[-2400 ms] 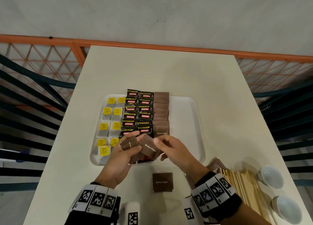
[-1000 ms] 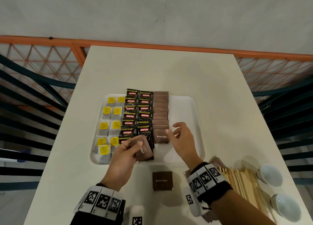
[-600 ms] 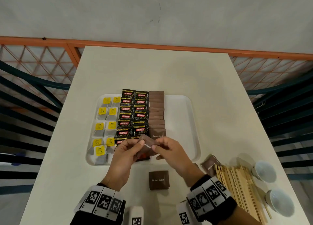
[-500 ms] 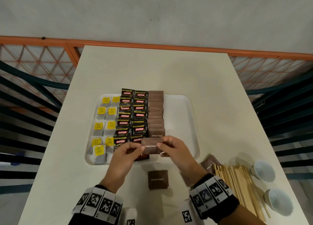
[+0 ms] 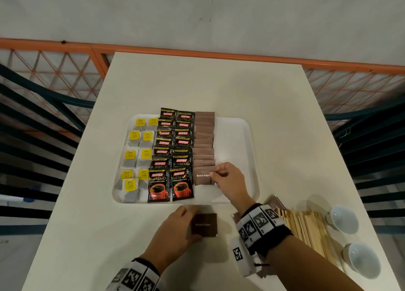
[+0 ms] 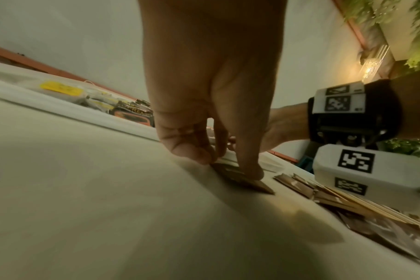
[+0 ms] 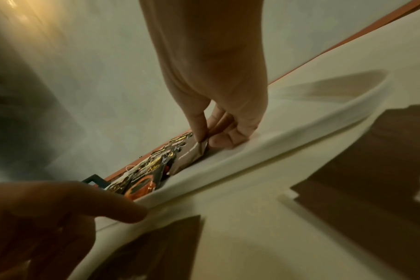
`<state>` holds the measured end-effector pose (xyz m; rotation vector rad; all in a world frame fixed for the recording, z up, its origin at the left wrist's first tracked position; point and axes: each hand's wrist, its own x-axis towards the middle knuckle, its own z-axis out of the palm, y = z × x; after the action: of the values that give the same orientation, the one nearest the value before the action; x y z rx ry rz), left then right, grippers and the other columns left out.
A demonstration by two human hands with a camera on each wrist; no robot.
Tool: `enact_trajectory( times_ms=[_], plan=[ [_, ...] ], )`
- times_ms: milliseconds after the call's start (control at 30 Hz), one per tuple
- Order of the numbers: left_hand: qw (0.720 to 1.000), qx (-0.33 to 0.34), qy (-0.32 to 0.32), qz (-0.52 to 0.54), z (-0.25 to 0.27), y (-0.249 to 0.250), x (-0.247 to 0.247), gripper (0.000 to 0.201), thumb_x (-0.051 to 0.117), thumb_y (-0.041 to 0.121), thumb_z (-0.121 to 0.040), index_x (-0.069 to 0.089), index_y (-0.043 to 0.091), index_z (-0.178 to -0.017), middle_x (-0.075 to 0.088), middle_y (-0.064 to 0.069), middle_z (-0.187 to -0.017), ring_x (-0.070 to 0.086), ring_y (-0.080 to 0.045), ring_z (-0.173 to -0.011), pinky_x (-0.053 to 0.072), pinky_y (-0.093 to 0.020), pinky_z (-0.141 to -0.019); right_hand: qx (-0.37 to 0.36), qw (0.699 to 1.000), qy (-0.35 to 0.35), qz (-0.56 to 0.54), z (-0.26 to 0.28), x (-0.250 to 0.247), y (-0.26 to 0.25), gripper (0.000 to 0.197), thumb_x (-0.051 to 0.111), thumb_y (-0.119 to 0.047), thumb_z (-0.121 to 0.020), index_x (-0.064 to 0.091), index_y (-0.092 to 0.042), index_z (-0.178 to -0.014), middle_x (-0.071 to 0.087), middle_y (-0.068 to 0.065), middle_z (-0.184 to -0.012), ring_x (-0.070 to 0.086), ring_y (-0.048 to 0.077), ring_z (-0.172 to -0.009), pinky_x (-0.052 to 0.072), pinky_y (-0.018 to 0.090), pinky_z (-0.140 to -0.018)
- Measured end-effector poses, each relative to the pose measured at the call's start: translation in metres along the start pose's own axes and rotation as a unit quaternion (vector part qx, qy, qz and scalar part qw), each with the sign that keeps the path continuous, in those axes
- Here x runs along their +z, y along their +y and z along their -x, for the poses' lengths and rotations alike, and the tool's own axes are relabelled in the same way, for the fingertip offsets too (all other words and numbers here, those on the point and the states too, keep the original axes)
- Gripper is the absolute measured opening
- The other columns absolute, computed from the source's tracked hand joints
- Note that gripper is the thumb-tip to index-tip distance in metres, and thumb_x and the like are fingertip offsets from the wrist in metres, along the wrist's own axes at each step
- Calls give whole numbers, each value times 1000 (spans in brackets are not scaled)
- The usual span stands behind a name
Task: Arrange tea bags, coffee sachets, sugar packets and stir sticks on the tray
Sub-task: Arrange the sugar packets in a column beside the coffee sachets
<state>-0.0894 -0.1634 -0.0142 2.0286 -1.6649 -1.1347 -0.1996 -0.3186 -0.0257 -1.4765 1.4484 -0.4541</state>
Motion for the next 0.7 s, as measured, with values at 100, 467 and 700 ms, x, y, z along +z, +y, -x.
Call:
enact_trajectory(
  times_ms=[100,467,700],
  plan=[
    [1000,-16,13,-17,1,4,7,58,59,35,-87,32,29,-138,42,5,-133,44,-10,-120,36,-21,-102,-23,1000,17,11,4,0,-2,16,69,-16,-81,55,-14,-89,57,-9,-70,55,7,-66,42,4,-60],
    [990,-39,123,-59,1,12,20,43,81,20,-63,58,13,-99,50,-6,-102,53,-23,-89,53,-35,-80,-98,987,4,130,34,-76,13,3,62,-20,-86,60,-17,-88,60,-6,-81,53,8,-71,40,5,-62],
    [990,-41,107,81,1,41,23,25,63,19,-85,42,24,-71,55,6,-72,50,-7,-66,37,-14,-56,-27,881,12,473,46,-129,53,44,52,-40,-90,51,-11,-122,50,11,-123,45,27,-115,38,36,-97]
  ],
)
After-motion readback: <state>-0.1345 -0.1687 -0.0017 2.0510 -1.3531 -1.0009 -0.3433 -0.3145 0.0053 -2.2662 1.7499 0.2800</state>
